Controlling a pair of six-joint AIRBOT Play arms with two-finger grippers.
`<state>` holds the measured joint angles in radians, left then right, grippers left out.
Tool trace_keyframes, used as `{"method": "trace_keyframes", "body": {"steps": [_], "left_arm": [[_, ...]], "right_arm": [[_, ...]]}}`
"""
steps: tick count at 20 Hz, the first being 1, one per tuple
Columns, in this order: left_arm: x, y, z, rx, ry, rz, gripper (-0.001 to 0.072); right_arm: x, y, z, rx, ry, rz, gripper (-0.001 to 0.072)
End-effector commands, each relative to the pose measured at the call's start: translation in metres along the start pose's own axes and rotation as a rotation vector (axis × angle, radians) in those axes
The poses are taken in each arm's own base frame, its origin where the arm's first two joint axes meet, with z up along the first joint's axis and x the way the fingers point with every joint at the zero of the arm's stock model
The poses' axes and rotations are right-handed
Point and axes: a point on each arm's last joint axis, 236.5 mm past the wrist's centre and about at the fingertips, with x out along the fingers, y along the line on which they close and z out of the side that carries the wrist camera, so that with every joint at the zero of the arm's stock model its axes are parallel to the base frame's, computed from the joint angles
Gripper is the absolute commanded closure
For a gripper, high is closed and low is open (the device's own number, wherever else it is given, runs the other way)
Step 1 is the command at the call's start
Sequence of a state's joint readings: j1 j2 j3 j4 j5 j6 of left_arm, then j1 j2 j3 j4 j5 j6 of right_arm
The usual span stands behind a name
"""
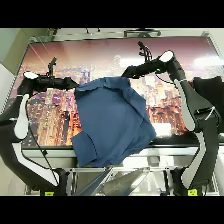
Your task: Fold the shirts.
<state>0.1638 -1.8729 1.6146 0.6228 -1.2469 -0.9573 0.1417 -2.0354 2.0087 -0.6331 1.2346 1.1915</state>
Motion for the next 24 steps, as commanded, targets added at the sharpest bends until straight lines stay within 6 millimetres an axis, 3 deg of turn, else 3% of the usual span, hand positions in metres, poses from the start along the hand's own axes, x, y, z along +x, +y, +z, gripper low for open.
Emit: {"method": "trace_keyframes", "body": {"steps": [1,4,8,10,12,14,16,18,20,22,24], "left_arm": [[-0.006,0.006,0.016,0.024,0.018,0.019,0.0696],[-0.023,0.016,0.021,0.034,0.037,0.095,0.0696],[-0.032,0.040,0.007,0.044,0.099,0.180,0.0696],[-0.043,0.059,0.002,0.024,0.111,0.237,0.0696],[-0.056,0.070,0.002,-0.011,0.095,0.247,0.0696],[-0.069,0.080,-0.001,-0.069,0.085,0.251,0.0695],[-0.078,0.084,-0.004,-0.104,0.084,0.244,0.0695],[-0.082,0.087,-0.007,-0.114,0.088,0.242,0.0695],[-0.082,0.087,-0.007,-0.113,0.088,0.242,0.0695],[-0.081,0.086,-0.006,-0.111,0.084,0.244,0.0695],[-0.078,0.084,-0.006,-0.105,0.089,0.243,0.0695]], "right_arm": [[-0.037,-0.007,-0.005,0.051,0.030,0.013,0.0335],[-0.103,-0.008,-0.029,0.108,0.123,0.013,0.0350],[-0.168,-0.019,-0.093,0.243,0.287,-0.143,0.0350],[-0.187,-0.027,-0.138,0.291,0.341,-0.267,0.0351],[-0.200,-0.034,-0.198,0.351,0.390,-0.385,0.0351],[-0.195,-0.034,-0.250,0.435,0.339,-0.429,0.0348],[-0.174,-0.036,-0.296,0.530,0.250,-0.445,0.0343],[-0.146,-0.039,-0.327,0.618,0.179,-0.399,0.0336],[-0.115,-0.035,-0.345,0.665,0.131,-0.294,0.0337],[-0.093,-0.032,-0.342,0.656,0.074,-0.225,0.0337],[-0.079,-0.041,-0.341,0.652,0.067,-0.244,0.0337]]}}
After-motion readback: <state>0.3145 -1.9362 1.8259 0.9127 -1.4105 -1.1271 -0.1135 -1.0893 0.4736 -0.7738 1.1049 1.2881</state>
